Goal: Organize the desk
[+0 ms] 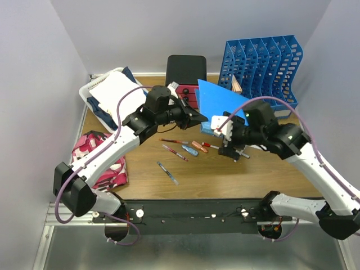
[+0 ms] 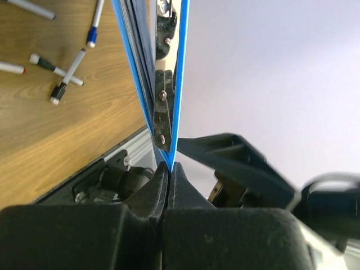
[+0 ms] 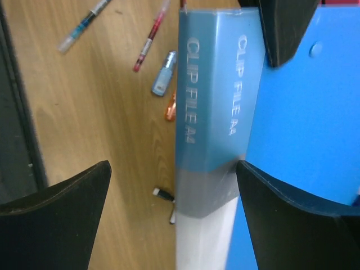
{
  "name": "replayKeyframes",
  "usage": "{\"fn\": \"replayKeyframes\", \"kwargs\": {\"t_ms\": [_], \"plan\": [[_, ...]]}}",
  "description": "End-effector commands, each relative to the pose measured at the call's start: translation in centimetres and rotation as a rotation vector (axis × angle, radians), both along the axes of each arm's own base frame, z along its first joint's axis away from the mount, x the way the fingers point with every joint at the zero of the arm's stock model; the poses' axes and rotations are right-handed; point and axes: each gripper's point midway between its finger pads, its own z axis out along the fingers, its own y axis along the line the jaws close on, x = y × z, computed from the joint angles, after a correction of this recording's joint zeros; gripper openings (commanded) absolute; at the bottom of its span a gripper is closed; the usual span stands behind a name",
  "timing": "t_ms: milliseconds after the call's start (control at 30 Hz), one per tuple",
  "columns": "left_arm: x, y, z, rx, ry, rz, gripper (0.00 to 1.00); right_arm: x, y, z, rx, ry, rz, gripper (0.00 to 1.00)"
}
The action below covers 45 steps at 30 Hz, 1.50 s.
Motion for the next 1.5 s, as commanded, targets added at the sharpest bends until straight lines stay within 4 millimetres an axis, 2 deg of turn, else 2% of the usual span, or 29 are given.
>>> {"fn": "replayKeyframes", "kwargs": {"t_ms": [0, 67, 133, 200, 300, 400, 433, 500, 567, 600, 633, 700, 733, 800, 833, 933, 967, 1000, 1067, 1167, 1200, 1300, 1433, 1467], "plan": [[-0.4, 0.9, 3.9, -0.142, 0.005, 0.047, 0.00, 6.6, 0.0, 1.5, -0.111, -0.326, -0.305, 1.00], [-0.8, 1.5, 4.4, -0.171, 0.024, 0.064, 0.00, 8.0, 0.2, 1.8, -0.143, -0.407, -0.332, 1.00], [-1.1, 2.0, 5.0, -0.200, 0.033, 0.087, 0.00, 8.4, 0.0, 0.9, -0.184, -0.435, -0.345, 0.99], [-1.2, 2.3, 5.6, -0.217, 0.032, 0.098, 0.00, 8.8, 0.3, 1.0, -0.176, -0.478, -0.351, 0.97], [-1.6, 2.9, 6.6, -0.232, 0.019, 0.112, 0.00, 9.5, -0.1, 1.4, -0.169, -0.536, -0.395, 0.88], [-1.9, 3.3, 7.3, -0.236, 0.012, 0.118, 0.00, 9.3, -0.1, 2.6, -0.135, -0.533, -0.407, 0.49], [-2.1, 3.3, 7.9, -0.244, 0.002, 0.113, 0.00, 9.1, 0.0, 2.8, -0.121, -0.523, -0.402, 0.24], [-2.3, 3.3, 8.7, -0.253, -0.016, 0.098, 0.00, 8.5, -0.2, 3.1, -0.105, -0.494, -0.408, 0.02], [-2.6, 3.3, 10.3, -0.277, -0.059, 0.083, 0.00, 7.7, -0.5, 3.8, -0.052, -0.461, -0.430, 0.00], [-2.8, 3.3, 10.9, -0.285, -0.077, 0.069, 0.09, 7.4, -0.5, 5.2, -0.012, -0.458, -0.437, 0.00], [-3.0, 3.4, 12.2, -0.300, -0.121, 0.057, 0.37, 6.7, -0.2, 6.0, 0.034, -0.434, -0.417, 0.00], [-3.1, 3.6, 13.2, -0.293, -0.168, 0.038, 0.57, 6.1, -0.8, 7.0, 0.099, -0.353, -0.448, 0.01], [-3.0, 4.0, 13.9, -0.275, -0.215, 0.038, 0.72, 5.4, -0.4, 9.0, 0.170, -0.331, -0.416, 0.00], [-2.8, 4.9, 14.8, -0.251, -0.274, 0.050, 0.80, 4.7, -1.1, 10.6, 0.242, -0.287, -0.436, 0.01], [-2.3, 6.0, 15.5, -0.217, -0.336, 0.071, 0.86, 4.1, -1.0, 12.6, 0.302, -0.289, -0.411, 0.01], [-2.0, 8.1, 17.2, -0.172, -0.447, 0.107, 0.92, 4.0, -2.9, 15.7, 0.407, -0.294, -0.480, 0.00], [-1.3, 9.1, 17.4, -0.134, -0.505, 0.136, 0.92, 3.7, -3.1, 17.2, 0.471, -0.291, -0.482, 0.01], [-1.1, 9.6, 17.5, -0.113, -0.533, 0.147, 0.93, 3.8, -4.3, 18.3, 0.502, -0.312, -0.520, 0.01], [-0.8, 10.5, 17.6, -0.071, -0.579, 0.176, 0.96, 3.5, -5.1, 20.2, 0.581, -0.324, -0.543, 0.01], [-0.5, 10.9, 16.3, -0.008, -0.628, 0.177, 0.96, 4.0, -7.8, 22.9, 0.675, -0.378, -0.646, 0.01], [-0.1, 11.2, 15.8, 0.016, -0.646, 0.186, 0.96, 4.3, -9.2, 23.5, 0.693, -0.404, -0.701, 0.01], [0.4, 11.7, 14.1, 0.054, -0.667, 0.212, 0.96, 5.0, -11.7, 24.8, 0.754, -0.461, -0.812, 0.01], [0.5, 12.1, 11.6, 0.100, -0.695, 0.215, 0.96, 5.9, -13.9, 26.9, 0.819, -0.519, -0.912, 0.01], [0.5, 12.1, 11.2, 0.107, -0.700, 0.211, 0.96, 6.6, -14.0, 27.5, 0.836, -0.528, -0.927, 0.01]]}}
